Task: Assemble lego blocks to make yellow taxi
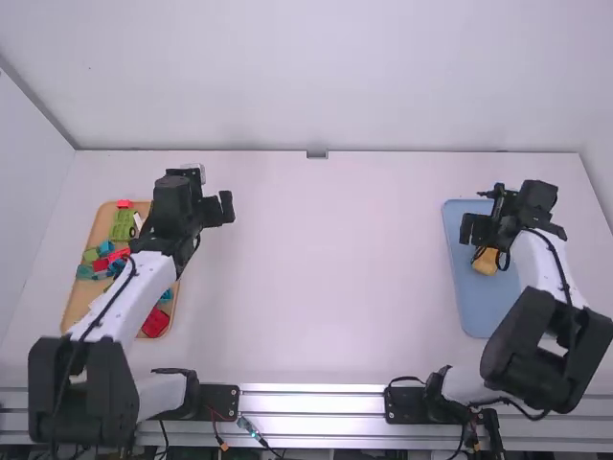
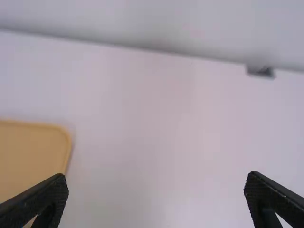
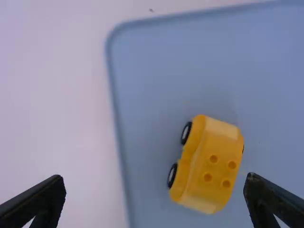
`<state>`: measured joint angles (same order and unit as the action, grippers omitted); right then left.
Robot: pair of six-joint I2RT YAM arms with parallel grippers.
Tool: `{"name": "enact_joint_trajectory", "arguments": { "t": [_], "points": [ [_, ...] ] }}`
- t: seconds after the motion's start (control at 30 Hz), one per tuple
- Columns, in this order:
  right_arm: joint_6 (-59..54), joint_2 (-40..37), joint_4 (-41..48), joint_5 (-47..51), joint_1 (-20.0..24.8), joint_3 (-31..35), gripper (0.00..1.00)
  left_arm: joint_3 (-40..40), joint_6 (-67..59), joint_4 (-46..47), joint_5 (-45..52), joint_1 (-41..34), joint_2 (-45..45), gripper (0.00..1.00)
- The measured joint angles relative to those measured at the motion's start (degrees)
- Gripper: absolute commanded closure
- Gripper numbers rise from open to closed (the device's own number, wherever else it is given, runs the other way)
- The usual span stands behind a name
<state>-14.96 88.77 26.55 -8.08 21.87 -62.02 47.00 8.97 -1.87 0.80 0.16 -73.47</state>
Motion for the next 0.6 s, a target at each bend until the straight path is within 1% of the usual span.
{"name": "enact_joint_trajectory", "arguments": {
  "t": [0.13, 0.17, 0.27, 0.43, 0.6],
  "points": [
    [-0.1, -4.9, 4.2, 0.1, -3.6, -3.3, 0.01, 0.0, 0.0, 1.6, 0.0, -0.2, 7.7, 0.01],
    [0.0, -6.9, 5.4, 0.1, -5.0, -4.4, 0.01, 0.0, 0.0, 1.9, 0.0, -0.2, 10.8, 0.01],
    [0.0, -10.6, 6.7, 0.2, -7.4, -5.5, 0.03, 0.0, 0.0, 2.6, 0.0, -0.1, 15.1, 0.03],
    [1.6, -15.0, 4.3, 1.9, -10.6, -5.3, 0.08, -0.8, -1.9, 1.6, -0.2, -0.1, 19.0, 0.08],
    [4.6, -17.8, 0.8, 5.0, -14.0, -1.8, 0.15, -5.1, -5.0, 1.7, -0.5, -0.1, 22.0, 0.16]
  ]
}}
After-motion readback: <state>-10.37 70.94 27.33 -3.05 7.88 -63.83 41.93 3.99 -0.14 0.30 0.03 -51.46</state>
